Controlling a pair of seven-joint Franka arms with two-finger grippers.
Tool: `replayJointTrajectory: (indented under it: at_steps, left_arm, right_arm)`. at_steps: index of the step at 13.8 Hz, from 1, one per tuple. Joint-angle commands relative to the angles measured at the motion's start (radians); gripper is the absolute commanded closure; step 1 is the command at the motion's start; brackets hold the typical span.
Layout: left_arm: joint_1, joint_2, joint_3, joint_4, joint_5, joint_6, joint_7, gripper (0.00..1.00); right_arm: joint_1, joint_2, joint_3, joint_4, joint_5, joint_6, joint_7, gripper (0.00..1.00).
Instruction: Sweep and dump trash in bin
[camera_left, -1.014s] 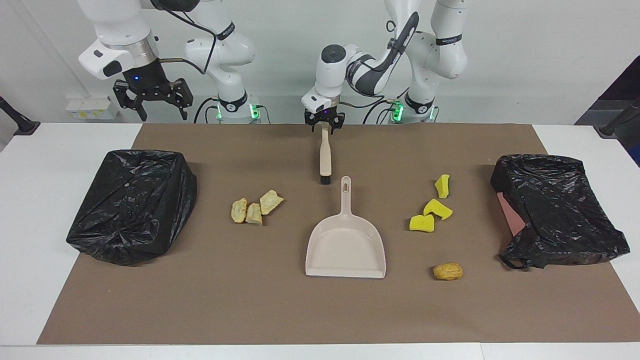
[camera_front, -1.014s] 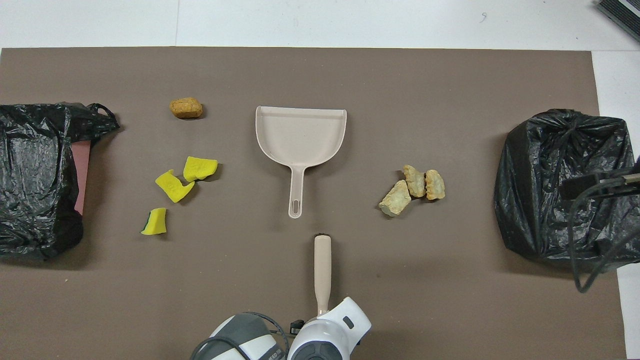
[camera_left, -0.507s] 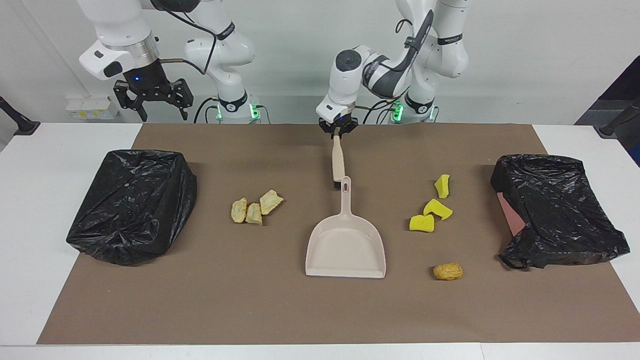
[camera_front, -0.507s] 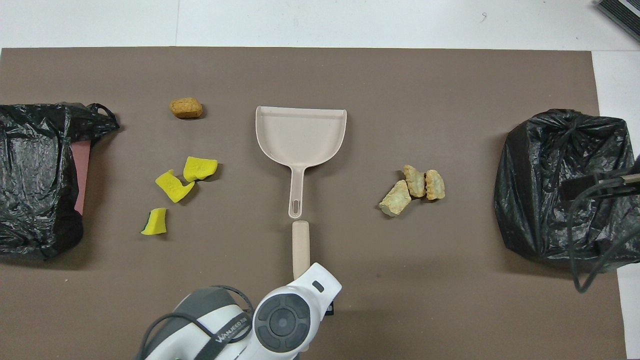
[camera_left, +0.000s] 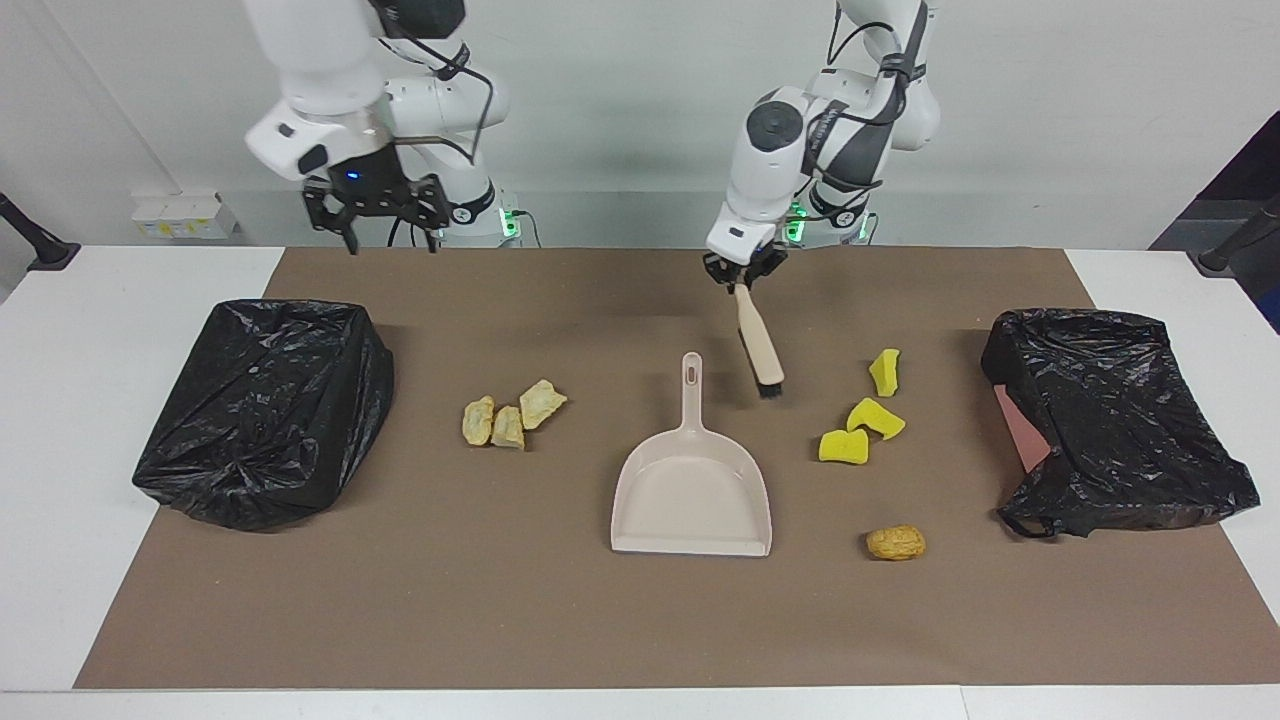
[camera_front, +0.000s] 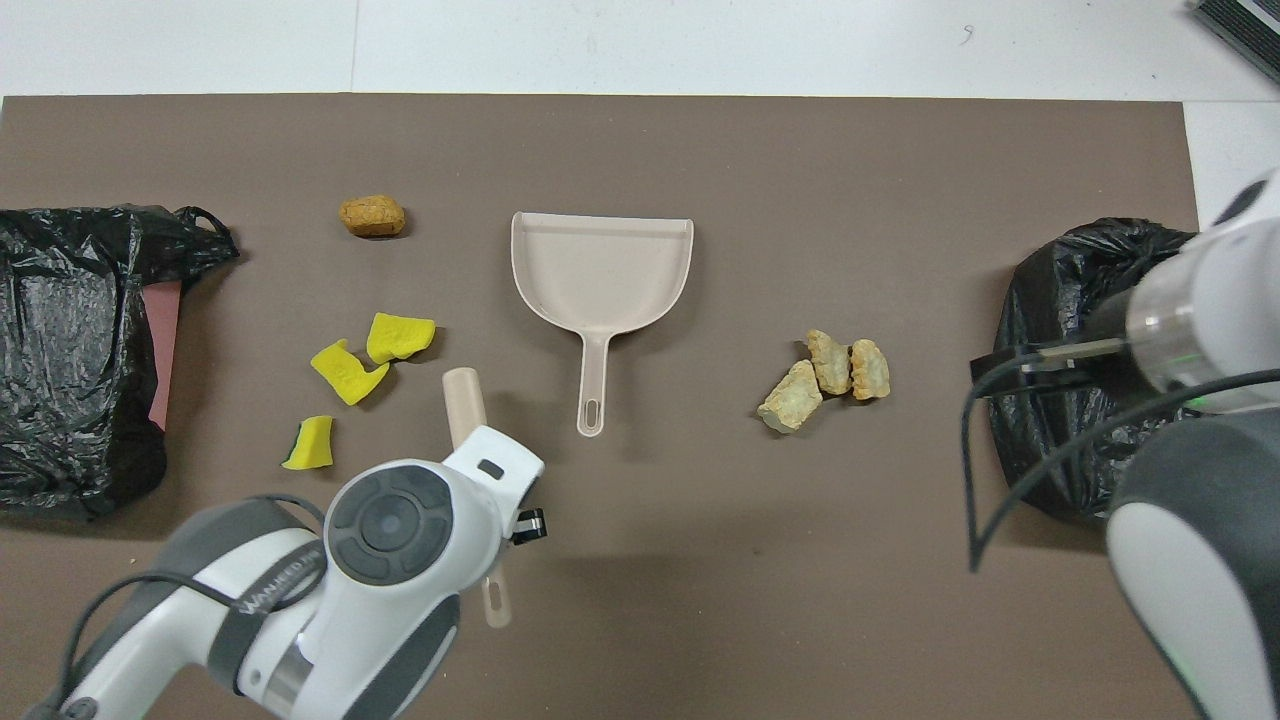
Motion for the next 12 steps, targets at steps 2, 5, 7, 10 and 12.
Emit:
replayJointTrajectory:
  at_steps: [2, 5, 7, 10, 12]
  left_arm:
    - [0.158, -0.002, -0.014, 0.065, 0.073, -0.064, 0.004, 1.00]
    - [0.264, 0.002, -0.014, 0.111, 0.109, -0.140, 0.000, 1.00]
    - [0.333, 0.005, -0.014, 0.110, 0.110, -0.130, 0.004, 1.00]
    - [0.410, 0.013, -0.012, 0.105, 0.112, -0.125, 0.103, 1.00]
    - [0.465, 0.004, -0.014, 0.084, 0.110, -0.121, 0.193, 1.00]
  right_arm:
    - [0.125, 0.104, 0.005, -0.008, 0.052, 0.121, 0.192, 0.00]
    - [0.243, 0.233, 0.005, -0.004, 0.086, 0.251, 0.277, 0.00]
    - [0.300, 0.304, 0.005, 0.005, 0.085, 0.322, 0.366, 0.00]
    - [0.367, 0.406, 0.018, 0.006, 0.102, 0.438, 0.516, 0.00]
    - [0.409, 0.459, 0.020, 0.005, 0.102, 0.522, 0.547, 0.00]
